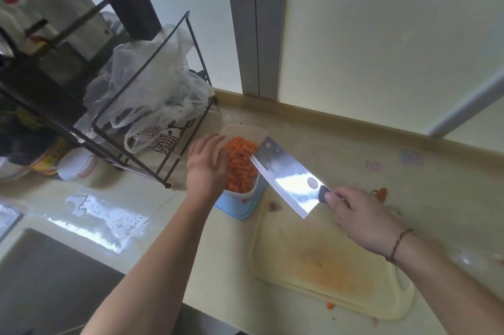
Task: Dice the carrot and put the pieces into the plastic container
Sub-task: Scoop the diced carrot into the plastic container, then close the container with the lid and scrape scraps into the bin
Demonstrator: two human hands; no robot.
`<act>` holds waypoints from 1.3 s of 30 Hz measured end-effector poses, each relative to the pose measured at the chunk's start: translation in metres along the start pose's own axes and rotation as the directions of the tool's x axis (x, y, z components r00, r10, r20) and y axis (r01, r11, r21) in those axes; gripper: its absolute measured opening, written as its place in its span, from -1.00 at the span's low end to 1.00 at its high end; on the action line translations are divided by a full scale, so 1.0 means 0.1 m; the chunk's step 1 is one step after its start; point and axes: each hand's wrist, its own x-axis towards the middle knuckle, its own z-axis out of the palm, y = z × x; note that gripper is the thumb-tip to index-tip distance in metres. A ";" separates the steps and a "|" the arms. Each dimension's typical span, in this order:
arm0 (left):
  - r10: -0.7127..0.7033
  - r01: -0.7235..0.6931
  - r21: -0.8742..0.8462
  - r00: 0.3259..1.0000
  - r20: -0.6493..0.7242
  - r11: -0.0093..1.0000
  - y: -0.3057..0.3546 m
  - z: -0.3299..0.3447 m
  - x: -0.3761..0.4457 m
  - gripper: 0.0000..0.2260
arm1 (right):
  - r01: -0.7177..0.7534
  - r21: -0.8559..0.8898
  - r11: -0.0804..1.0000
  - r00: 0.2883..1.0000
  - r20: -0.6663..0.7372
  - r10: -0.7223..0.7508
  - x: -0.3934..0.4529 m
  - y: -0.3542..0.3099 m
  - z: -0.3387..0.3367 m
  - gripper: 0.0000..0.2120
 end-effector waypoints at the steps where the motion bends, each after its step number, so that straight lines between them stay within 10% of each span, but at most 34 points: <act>1: -0.021 0.021 0.010 1.000 -0.006 1.000 0.00 -0.02 -0.07 -0.68 | -0.011 0.014 1.000 1.000 -0.005 0.011 0.00 0.02 0.00 -0.63; 10: -0.490 0.498 -0.029 0.862 0.131 0.867 -0.03 -0.05 -0.38 -0.56 | -0.110 0.205 0.973 0.989 -0.072 0.127 -0.13 0.22 -0.03 -0.70; 23: -0.523 0.534 -0.009 0.832 0.186 0.846 -0.06 -0.12 -0.31 -0.74 | -0.232 0.150 0.961 0.956 -0.147 0.254 -0.67 0.85 0.40 -0.72; 27: -0.533 0.541 0.010 0.825 0.187 0.841 -0.14 -0.17 -0.36 -0.69 | -0.268 0.105 0.958 0.945 -0.162 0.283 -0.72 0.99 0.50 -0.25; 30: -0.531 0.541 -0.008 0.829 0.177 0.841 -0.12 -0.32 -0.43 -0.70 | -0.286 -0.309 0.907 0.957 -0.133 0.256 -0.70 1.09 0.55 -0.11; 36: -0.590 0.611 -0.128 0.789 0.171 0.781 -0.06 -0.62 -0.51 -0.68 | -0.156 -0.664 0.731 0.984 -0.043 0.171 -0.52 0.55 0.34 -0.65; 39: -0.624 0.641 -0.203 0.767 0.149 0.740 0.01 -0.72 -0.53 -0.69 | -0.036 -0.396 0.918 0.999 0.020 0.048 -0.25 0.02 0.57 -0.80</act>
